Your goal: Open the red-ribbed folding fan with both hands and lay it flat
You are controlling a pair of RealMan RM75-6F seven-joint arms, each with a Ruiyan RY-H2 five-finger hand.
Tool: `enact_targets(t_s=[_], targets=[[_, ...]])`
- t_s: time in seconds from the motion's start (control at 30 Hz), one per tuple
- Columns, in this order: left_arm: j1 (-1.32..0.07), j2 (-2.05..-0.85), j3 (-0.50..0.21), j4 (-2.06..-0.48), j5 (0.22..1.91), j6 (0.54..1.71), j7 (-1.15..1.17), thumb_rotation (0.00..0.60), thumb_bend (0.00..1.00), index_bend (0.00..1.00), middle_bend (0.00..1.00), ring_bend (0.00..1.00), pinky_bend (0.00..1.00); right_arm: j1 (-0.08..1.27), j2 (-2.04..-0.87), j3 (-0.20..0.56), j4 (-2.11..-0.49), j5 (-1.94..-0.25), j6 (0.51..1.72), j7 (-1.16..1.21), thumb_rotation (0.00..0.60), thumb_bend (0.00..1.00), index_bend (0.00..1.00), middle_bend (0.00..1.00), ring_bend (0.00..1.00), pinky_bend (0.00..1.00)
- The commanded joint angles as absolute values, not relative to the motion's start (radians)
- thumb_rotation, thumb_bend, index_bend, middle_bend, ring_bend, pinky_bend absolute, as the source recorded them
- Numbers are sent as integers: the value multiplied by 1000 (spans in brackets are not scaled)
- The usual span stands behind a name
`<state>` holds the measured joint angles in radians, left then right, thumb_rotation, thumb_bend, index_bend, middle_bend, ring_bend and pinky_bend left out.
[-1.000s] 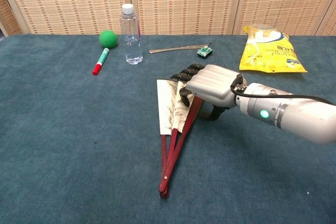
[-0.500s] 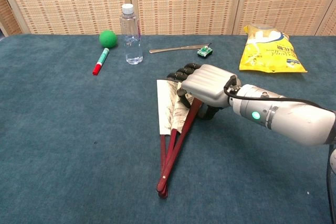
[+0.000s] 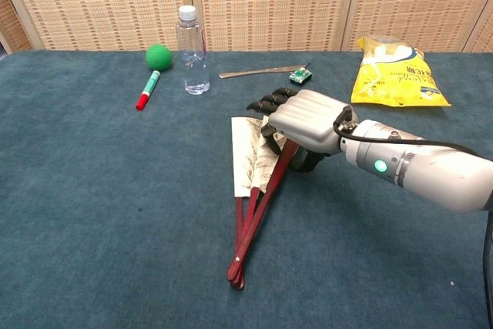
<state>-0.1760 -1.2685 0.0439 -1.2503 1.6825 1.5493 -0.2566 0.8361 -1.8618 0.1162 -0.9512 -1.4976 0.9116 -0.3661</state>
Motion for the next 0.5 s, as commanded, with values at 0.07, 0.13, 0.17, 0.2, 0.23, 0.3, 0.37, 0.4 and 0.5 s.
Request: enact_targets(t_s=[0.07,0.13,0.17,0.2,0.23,0.3,0.37,0.4,0.5], targets=[[-176,-1273,44,-1244,1680,1546,-258,600,424,0,0,0,70,828,-1846,128,-990,-1479,922,-329,600,330,738,79,0,0],[-178,-1274,44,-1244,1682,1546,-257,600,427,0,0,0,70,828,-1832,134,-1015,-1476,928,-321,600,335,744,84,0,0],[-178,-1274,45,-1247,1684,1546,-253,600,428,0,0,0,69,828,-1820,138,-1035,-1475,932,-317,600,338,746,86,0,0],[-178,-1274,45,-1249,1684,1545,-251,600,428,0,0,0,69,828,-1811,141,-1049,-1475,936,-317,600,339,746,87,0,0],[-179,-1274,45,-1250,1684,1544,-249,600,429,0,0,0,69,829,-1801,144,-1062,-1474,941,-319,600,339,746,87,0,0],[-180,-1276,45,-1252,1685,1541,-245,600,429,0,0,0,70,827,-1778,152,-1100,-1469,947,-324,600,339,749,87,0,0],[-182,-1278,45,-1254,1686,1538,-241,600,428,0,0,0,70,825,-1754,162,-1146,-1458,950,-315,600,339,755,87,0,0],[-183,-1279,46,-1255,1687,1537,-239,600,429,0,0,0,70,824,-1743,166,-1166,-1453,951,-312,600,339,761,91,0,0],[-189,-1282,45,-1261,1688,1529,-233,600,428,0,0,0,71,821,-1711,176,-1222,-1443,956,-312,600,339,777,103,0,0]])
